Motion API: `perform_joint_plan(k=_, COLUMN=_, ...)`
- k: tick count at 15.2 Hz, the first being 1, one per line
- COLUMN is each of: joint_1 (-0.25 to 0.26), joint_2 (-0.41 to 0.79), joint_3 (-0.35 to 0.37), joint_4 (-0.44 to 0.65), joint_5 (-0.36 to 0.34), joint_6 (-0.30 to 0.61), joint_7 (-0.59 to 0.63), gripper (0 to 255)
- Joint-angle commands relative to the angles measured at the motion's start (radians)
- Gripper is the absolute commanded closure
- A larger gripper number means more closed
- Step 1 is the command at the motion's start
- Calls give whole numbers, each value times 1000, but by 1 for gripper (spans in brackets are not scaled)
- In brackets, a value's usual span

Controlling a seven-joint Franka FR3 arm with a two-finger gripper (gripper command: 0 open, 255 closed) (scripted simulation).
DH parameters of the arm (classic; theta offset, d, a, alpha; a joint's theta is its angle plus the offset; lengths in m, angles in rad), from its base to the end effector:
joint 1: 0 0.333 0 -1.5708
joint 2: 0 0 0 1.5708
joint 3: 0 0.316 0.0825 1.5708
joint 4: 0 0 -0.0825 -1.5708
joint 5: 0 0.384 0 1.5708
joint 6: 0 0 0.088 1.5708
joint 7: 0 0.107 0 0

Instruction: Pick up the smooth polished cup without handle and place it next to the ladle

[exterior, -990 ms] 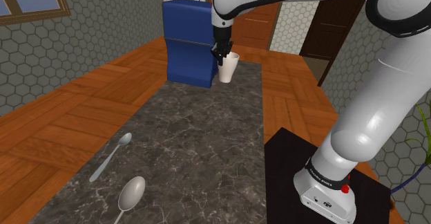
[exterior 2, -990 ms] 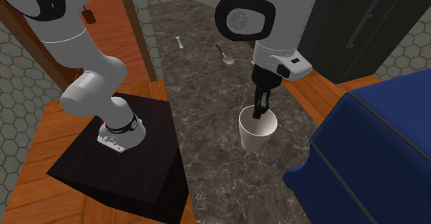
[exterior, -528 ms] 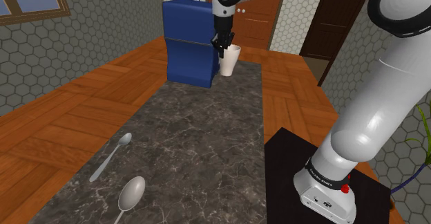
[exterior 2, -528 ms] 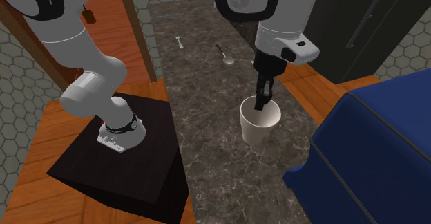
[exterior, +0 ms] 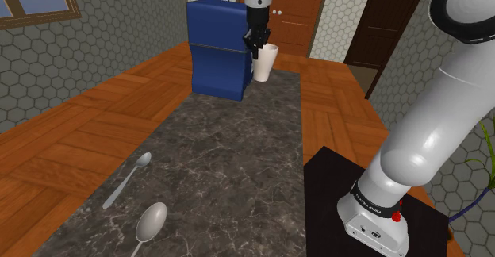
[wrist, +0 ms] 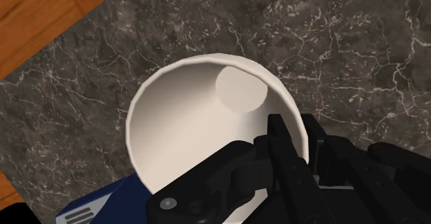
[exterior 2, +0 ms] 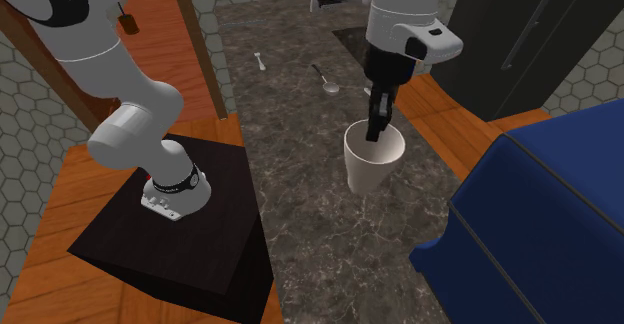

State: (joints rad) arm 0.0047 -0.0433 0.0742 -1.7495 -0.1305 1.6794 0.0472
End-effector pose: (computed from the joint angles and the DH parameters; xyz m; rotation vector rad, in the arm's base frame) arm 0.5448 0.0312 0.5737 3.0065 0.0714 -0.0279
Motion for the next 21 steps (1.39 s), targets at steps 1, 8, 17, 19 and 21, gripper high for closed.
perform_joint_plan(k=1, joint_1=15, joint_2=-37, joint_3=16, joint_4=-38, joint_5=5, joint_6=-3, joint_7=30, gripper=255)
perform_joint_plan(k=8, joint_1=79, joint_2=-181, joint_3=92, joint_4=-185, joint_5=40, joint_6=-13, joint_7=161, gripper=255)
perform_joint_plan(k=17, joint_1=165, joint_2=-305, joint_3=211, joint_4=-288, joint_5=111, joint_6=-48, joint_7=342, gripper=255)
perform_joint_plan(k=19, joint_1=184, joint_2=-323, joint_3=241, joint_4=-298, joint_5=129, joint_6=-57, joint_7=385, gripper=255)
perform_joint_plan(k=21, joint_1=203, joint_2=-336, joint_3=271, joint_4=-304, joint_5=147, joint_6=-66, joint_7=429, gripper=255)
